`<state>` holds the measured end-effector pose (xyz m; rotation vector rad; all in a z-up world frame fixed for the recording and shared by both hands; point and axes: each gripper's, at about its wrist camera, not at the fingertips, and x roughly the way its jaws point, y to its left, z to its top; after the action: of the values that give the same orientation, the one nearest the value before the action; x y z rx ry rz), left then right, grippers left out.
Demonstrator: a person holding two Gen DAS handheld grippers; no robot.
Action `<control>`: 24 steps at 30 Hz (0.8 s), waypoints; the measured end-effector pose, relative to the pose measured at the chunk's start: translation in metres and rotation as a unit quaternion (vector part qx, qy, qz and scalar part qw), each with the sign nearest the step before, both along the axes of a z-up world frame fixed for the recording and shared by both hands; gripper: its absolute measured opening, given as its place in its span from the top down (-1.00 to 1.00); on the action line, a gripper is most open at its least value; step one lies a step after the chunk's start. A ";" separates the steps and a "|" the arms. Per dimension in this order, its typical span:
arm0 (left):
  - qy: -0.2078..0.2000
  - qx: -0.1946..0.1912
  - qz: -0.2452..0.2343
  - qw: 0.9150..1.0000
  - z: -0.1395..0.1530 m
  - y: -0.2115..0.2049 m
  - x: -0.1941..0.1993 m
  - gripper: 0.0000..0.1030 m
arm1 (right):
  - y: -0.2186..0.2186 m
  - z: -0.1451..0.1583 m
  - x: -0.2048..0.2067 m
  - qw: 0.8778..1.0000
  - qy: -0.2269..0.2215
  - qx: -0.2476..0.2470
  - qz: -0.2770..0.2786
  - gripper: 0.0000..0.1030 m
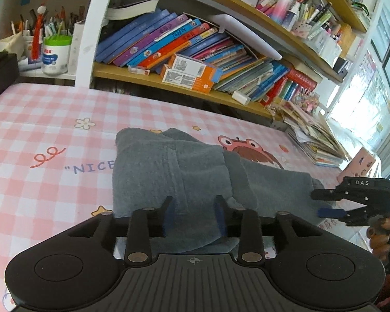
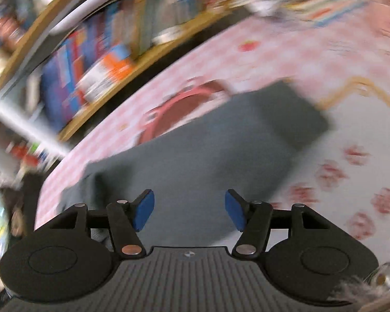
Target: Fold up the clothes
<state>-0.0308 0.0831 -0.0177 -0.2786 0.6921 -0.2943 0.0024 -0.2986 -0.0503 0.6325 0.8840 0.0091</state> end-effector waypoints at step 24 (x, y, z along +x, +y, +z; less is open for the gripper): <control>-0.008 0.029 -0.012 0.999 -0.005 -0.007 0.009 -0.28 | -0.027 -0.026 0.025 0.993 0.040 -0.058 -0.100 -0.13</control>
<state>-0.0221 0.0758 -0.0229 -0.2123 0.6867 -0.2988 0.0276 -0.3257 -0.0763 0.6131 0.8876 -0.2470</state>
